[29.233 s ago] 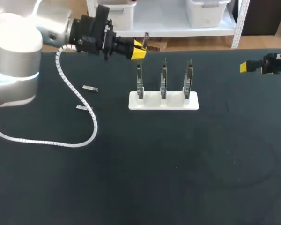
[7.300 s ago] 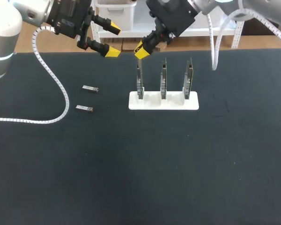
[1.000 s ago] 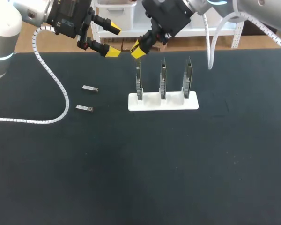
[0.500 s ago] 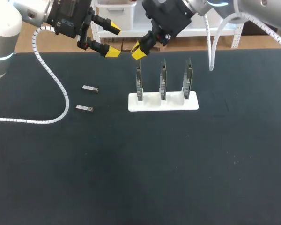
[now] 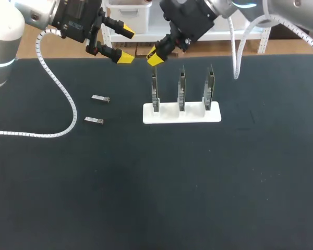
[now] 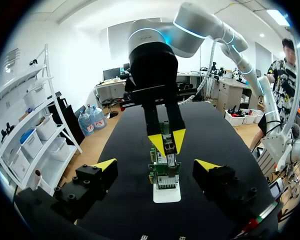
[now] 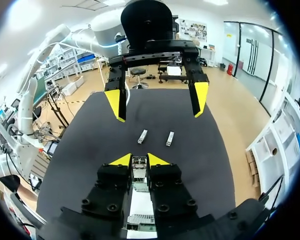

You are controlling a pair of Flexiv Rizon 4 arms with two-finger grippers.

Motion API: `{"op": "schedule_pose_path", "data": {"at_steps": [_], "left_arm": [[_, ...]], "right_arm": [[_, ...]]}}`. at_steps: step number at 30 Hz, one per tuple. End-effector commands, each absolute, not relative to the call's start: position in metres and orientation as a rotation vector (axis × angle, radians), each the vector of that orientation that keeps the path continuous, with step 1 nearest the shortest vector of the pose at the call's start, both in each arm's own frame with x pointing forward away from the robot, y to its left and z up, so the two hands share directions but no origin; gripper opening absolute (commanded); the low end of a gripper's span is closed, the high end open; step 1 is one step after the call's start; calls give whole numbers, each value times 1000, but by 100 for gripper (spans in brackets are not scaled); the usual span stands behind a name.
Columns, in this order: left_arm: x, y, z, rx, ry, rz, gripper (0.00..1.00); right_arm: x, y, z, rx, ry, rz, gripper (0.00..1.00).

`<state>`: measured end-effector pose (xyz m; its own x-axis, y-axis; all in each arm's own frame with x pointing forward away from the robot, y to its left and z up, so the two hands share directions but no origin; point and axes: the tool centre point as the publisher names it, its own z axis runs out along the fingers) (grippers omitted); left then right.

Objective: Pick up the optical module with the left hand, and insert it into the network port with the right hand.

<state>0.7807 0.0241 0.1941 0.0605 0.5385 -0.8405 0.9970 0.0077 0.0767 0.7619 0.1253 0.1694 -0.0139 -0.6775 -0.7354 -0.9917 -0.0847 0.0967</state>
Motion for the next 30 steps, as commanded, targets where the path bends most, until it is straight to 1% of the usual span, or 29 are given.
{"op": "schedule_pose_path", "data": {"at_steps": [1, 30], "left_arm": [[781, 24, 195, 1623, 1572, -807, 100], [781, 24, 195, 1623, 1572, -807, 100]], "right_arm": [[753, 124, 175, -1796, 1732, 865, 0], [748, 121, 165, -1764, 1764, 891, 0]]}}
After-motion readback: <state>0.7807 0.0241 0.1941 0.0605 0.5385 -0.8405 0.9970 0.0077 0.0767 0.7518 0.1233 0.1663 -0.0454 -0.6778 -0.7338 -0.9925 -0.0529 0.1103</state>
